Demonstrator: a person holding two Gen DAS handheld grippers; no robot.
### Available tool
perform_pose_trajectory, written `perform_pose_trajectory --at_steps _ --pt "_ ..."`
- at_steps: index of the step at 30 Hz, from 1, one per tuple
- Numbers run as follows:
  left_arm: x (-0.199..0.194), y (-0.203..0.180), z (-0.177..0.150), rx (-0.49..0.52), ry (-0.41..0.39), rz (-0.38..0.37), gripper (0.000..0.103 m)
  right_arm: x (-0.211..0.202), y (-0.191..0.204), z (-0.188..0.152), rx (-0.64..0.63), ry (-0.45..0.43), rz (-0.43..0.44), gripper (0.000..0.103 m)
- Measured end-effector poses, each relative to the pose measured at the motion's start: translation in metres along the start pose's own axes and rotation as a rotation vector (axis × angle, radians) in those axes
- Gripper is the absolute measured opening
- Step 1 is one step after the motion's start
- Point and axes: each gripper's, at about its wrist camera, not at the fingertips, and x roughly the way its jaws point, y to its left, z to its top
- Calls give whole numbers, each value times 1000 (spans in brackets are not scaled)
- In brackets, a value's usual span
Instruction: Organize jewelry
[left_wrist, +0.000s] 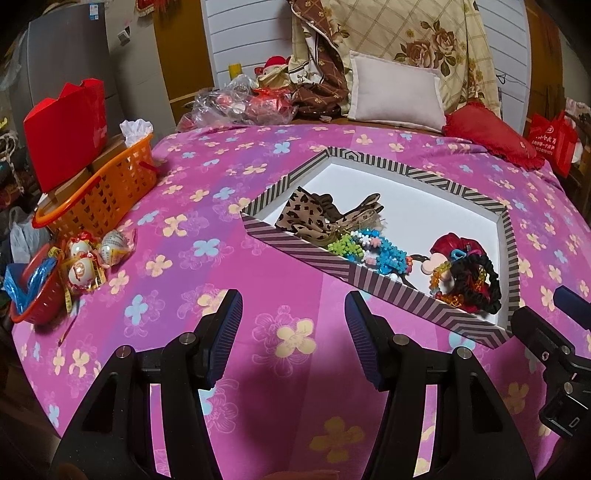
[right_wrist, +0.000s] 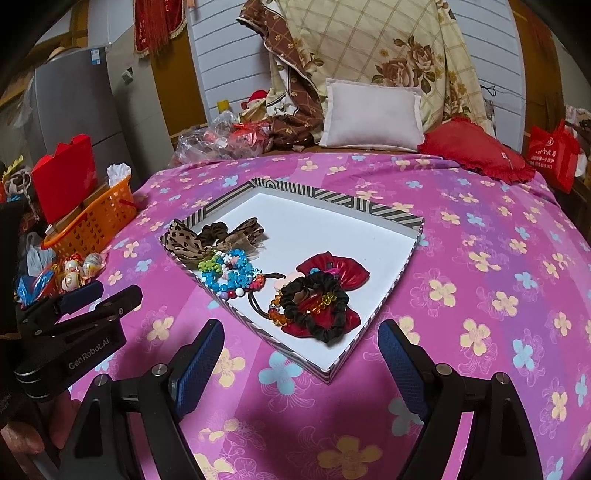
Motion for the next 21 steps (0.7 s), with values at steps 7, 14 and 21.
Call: perform_pose_trajectory --at_steps 7,14,21 --pt "0 -1 0 3 -3 4 58 1 -2 0 4 4 2 83" --pt "0 -1 0 5 -5 5 58 2 -2 -1 7 10 7 83" --pt "0 -1 0 8 -4 2 58 2 -2 -1 7 11 6 83"
